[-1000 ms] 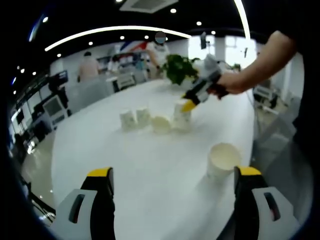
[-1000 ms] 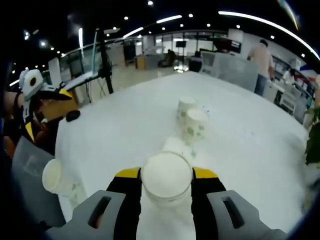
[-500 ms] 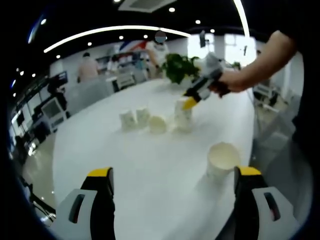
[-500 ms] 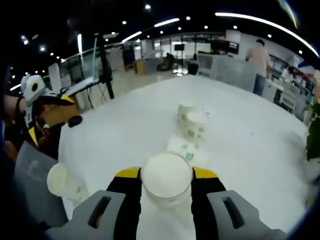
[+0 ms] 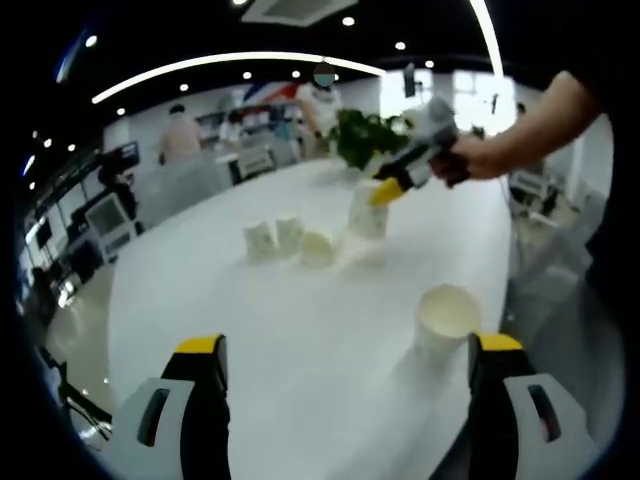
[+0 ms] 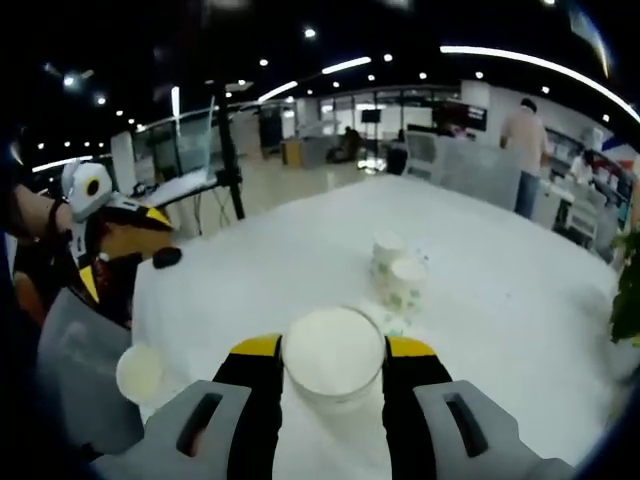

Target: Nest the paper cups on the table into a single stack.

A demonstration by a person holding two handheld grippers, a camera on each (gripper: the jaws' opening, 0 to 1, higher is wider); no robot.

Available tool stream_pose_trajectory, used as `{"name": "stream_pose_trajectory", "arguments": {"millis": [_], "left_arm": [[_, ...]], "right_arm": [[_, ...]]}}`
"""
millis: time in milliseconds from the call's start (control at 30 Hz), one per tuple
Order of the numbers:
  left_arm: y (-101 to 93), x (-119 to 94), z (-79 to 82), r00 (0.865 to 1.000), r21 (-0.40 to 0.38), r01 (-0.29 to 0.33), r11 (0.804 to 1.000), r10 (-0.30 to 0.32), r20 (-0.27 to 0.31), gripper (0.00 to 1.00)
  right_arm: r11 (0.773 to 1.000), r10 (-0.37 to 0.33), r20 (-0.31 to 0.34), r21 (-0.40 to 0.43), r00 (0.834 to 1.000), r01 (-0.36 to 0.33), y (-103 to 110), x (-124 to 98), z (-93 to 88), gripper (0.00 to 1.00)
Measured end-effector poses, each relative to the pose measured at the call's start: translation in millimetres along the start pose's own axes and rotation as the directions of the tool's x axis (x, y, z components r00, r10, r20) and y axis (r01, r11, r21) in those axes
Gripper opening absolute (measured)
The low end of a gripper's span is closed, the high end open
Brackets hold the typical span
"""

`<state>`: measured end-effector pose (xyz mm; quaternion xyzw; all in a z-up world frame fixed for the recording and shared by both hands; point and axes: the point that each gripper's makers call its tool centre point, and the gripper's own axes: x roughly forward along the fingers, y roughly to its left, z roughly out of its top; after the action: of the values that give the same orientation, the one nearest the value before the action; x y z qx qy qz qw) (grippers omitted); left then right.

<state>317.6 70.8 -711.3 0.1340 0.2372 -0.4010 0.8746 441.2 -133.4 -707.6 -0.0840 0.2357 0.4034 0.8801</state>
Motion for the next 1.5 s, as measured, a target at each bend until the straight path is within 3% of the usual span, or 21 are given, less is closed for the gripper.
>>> {"name": "stream_pose_trajectory", "arguments": {"millis": [533,867,1133,1300,1500], "left_arm": [[4.5,0.6,-2.1,1.0,-0.006,-0.001,1.0,0.001,-0.009,0.99],[7.3,-0.8,4.9,1.0,0.0,-0.002,1.0,0.002,-0.011,0.99],[4.7,0.0,7.4,1.0,0.0,-0.001,1.0,0.001,-0.004,0.99],[1.9,-1.4,8.0,1.0,-0.002,0.0,1.0,0.0,-0.011,0.99],[1.8,-3.5,5.6,1.0,0.019,-0.009,1.0,0.01,-0.03,0.99]], "right_arm": [[0.999,0.034,0.105,-0.024,0.994,-0.032,26.3,-28.0,33.2,0.35],[0.998,0.061,0.187,0.017,0.98,-0.066,38.1,-48.9,52.6,0.35],[0.997,0.075,0.216,0.017,0.973,-0.08,42.9,-63.6,65.1,0.35],[0.995,0.104,0.234,-0.019,0.967,-0.102,56.3,-70.6,77.9,0.35],[0.993,0.116,0.272,-0.005,0.955,-0.119,65.3,-76.1,87.7,0.35]]}}
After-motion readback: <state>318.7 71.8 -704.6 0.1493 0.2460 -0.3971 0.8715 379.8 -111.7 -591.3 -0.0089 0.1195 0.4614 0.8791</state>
